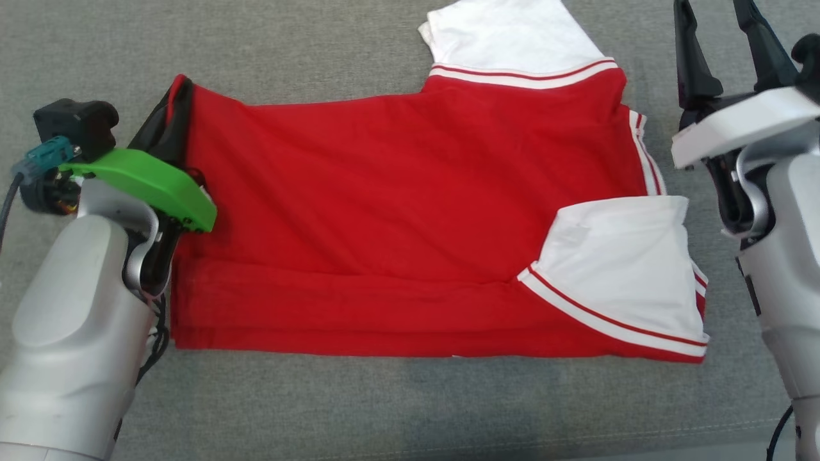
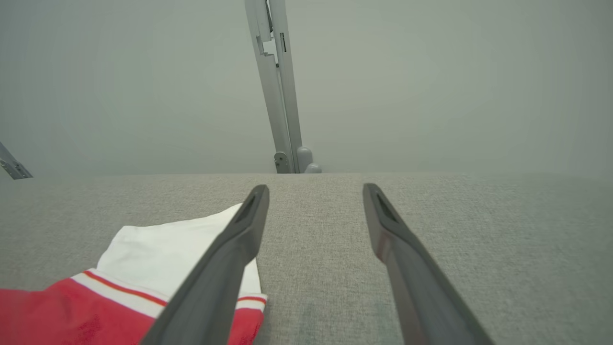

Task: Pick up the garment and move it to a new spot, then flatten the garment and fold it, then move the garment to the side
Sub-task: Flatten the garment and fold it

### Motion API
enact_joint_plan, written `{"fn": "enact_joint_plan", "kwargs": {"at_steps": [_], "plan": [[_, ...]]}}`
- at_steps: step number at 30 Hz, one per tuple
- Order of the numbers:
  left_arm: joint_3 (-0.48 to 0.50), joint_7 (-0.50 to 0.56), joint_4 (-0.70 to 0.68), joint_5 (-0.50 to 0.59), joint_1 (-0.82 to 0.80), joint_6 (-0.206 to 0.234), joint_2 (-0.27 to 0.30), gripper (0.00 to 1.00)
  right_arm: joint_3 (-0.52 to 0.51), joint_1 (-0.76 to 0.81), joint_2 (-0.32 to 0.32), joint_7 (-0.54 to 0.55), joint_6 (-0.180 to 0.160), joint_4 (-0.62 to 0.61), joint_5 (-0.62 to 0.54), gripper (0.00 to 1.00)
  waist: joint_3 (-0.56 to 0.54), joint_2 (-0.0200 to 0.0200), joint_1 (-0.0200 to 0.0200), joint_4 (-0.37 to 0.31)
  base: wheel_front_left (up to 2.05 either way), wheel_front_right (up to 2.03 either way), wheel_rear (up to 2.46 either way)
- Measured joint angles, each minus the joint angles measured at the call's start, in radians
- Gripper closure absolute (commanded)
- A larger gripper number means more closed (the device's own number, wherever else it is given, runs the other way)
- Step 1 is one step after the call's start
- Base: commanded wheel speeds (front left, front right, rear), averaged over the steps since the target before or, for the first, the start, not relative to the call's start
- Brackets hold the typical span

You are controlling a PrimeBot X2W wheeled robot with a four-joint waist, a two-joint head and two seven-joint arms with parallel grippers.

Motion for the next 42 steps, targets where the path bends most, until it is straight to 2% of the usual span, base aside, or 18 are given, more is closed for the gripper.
{"fn": "enact_joint_plan", "kwargs": {"at_steps": [9, 18, 19, 20, 21, 31, 36, 42], "plan": [[-0.088, -0.059, -0.004, 0.011, -0.082, 0.0, -0.073, 1.0, 0.178, -0.242, -0.062, 0.104, 0.0, 0.255, 0.044, 0.0, 0.053, 0.0, 0.0001, 0.119, 0.0, 0.0, 0.0], [-0.145, -0.099, 0.021, 0.004, -0.11, 0.0, -0.091, 1.0, 0.32, -0.381, -0.088, 0.196, 0.0, 0.45, 0.107, 0.0, 0.084, 0.0, 0.0, 0.199, 0.0, 0.0, 0.0], [-0.149, -0.103, 0.025, 0.003, -0.111, 0.0, -0.091, 1.0, 0.328, -0.392, -0.088, 0.205, 0.0, 0.467, 0.117, 0.56, 0.083, 0.0, 0.0001, 0.202, 0.0, 0.0, 0.0], [-0.152, -0.106, 0.028, 0.001, -0.111, 0.0, -0.091, 1.0, 0.341, -0.401, -0.088, 0.206, 0.0, 0.478, 0.122, 0.97, 0.08, 0.0, 0.0001, 0.203, 0.0, 0.0, 0.0], [-0.154, -0.109, 0.031, -0.002, -0.111, -0.001, -0.091, 1.0, 0.347, -0.407, -0.087, 0.197, 0.0, 0.487, 0.127, 1.0, 0.077, 0.0, 0.0, 0.203, 0.0, 0.0, 0.0], [-0.148, -0.134, 0.02, -0.018, -0.1, -0.001, -0.046, 1.0, 0.397, -0.427, -0.102, 0.041, 0.0, 0.486, 0.223, 1.0, 0.033, 0.0, 0.0, 0.162, 0.0, 0.0, 0.0], [-0.125, -0.14, -0.027, -0.028, -0.075, 0.008, -0.02, 1.0, 0.4, -0.423, -0.147, -0.031, 0.0, 0.422, 0.261, 1.0, 0.003, 0.0, 0.0, 0.135, 0.0, 0.0, 0.0], [-0.096, -0.12, -0.091, -0.076, -0.024, 0.009, 0.017, 1.0, 0.429, -0.361, -0.178, -0.057, 0.0, 0.314, 0.28, 1.0, -0.024, 0.0, 0.0, 0.088, 0.0, 0.0, 0.0]]}}
